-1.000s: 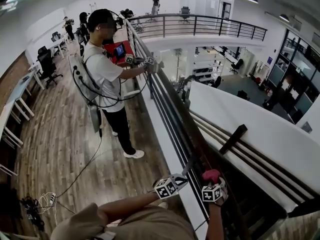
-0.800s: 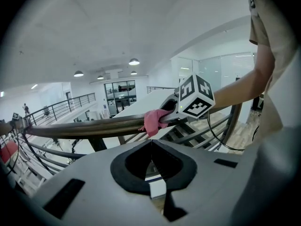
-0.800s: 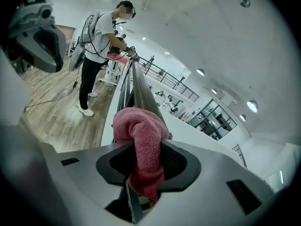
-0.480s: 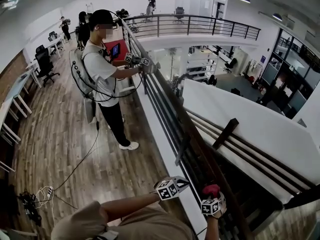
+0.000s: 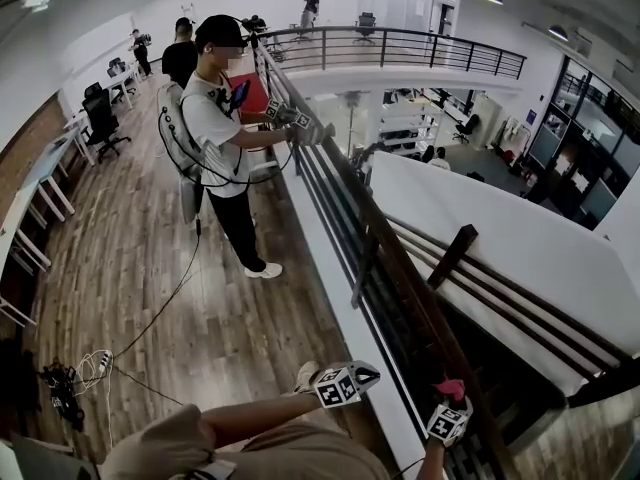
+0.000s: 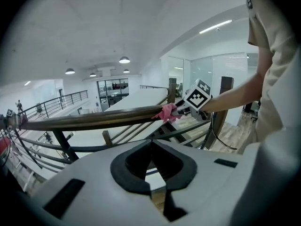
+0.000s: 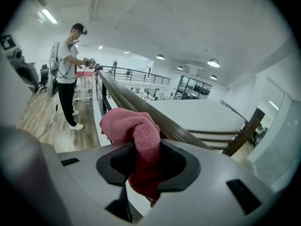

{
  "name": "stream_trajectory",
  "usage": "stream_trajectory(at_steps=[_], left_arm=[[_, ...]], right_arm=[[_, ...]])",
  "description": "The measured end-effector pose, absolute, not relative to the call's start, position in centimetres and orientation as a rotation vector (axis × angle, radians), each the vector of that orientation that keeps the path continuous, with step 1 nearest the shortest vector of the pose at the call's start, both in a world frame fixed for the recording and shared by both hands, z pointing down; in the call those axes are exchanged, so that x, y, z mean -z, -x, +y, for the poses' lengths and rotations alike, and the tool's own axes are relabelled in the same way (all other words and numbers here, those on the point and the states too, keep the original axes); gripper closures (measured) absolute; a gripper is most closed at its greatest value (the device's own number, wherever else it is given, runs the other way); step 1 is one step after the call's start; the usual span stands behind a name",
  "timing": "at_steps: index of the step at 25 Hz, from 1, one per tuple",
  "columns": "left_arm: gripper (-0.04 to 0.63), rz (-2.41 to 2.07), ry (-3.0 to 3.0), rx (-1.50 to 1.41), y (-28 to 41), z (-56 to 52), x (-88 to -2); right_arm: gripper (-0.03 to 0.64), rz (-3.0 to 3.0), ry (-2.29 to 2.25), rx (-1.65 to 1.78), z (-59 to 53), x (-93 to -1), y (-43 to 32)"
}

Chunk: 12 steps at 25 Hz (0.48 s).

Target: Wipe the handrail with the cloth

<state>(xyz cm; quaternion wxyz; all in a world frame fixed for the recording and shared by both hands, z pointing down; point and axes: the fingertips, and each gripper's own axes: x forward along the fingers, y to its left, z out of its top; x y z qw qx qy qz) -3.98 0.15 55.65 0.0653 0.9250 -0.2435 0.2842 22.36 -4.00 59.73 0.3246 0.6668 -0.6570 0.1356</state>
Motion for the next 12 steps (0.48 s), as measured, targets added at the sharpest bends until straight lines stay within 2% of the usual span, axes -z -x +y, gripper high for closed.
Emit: stream_trajectory(at_steps=[12], left_arm=[[0.578, -0.666, -2.858, -0.869, -0.8, 3.0, -54.0]], right_arm=[[0.479, -1.597, -2.125, -0.646, 6.6, -57.9, -34.7]])
